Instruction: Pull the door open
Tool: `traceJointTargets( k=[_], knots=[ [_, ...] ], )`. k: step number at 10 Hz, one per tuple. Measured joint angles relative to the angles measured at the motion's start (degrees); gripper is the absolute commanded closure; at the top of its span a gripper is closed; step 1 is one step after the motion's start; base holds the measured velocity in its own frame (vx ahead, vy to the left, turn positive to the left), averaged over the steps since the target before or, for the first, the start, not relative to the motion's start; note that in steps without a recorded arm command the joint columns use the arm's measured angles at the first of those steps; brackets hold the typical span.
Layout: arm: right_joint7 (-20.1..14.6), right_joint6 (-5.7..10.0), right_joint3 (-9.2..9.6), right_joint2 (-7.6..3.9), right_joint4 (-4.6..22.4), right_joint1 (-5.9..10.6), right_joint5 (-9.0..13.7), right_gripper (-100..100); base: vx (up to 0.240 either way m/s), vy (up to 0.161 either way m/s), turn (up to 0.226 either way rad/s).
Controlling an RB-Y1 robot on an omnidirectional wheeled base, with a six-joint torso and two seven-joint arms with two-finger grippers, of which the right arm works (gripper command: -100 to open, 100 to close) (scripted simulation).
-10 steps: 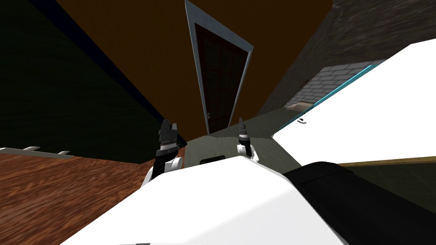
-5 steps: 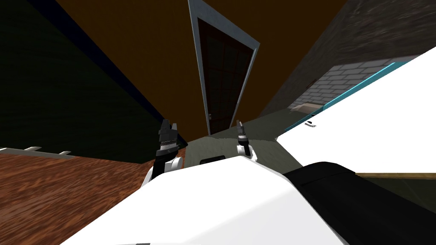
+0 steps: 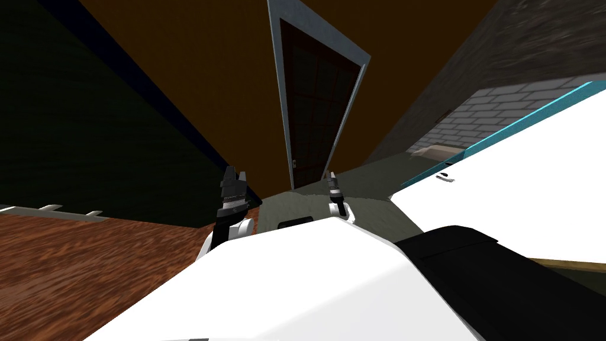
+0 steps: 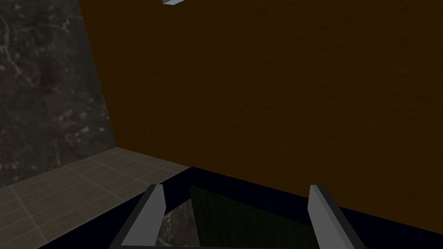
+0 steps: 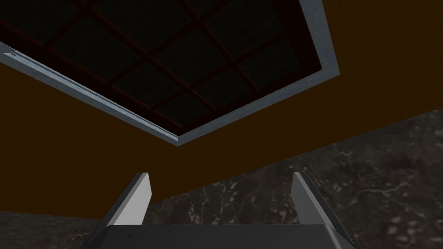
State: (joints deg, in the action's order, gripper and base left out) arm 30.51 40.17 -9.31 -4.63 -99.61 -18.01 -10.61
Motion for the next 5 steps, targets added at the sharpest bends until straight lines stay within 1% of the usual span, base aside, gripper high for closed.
traceJointTargets(
  k=[2, 4, 5],
  knots=[
    [2.0, 0.13, -0.27, -0.21, 1.9, 0.14, -1.0, -100, 0.078, 0.03, 0.034],
    [3.26, 0.49, -0.63, -0.43, 4.18, 1.11, -1.52, -100, 0.071, 0.011, 0.047],
    [4.22, 0.94, -0.82, -0.47, 5.67, 1.29, -1.94, -100, 0.09, 0.023, 0.06]
  ],
)
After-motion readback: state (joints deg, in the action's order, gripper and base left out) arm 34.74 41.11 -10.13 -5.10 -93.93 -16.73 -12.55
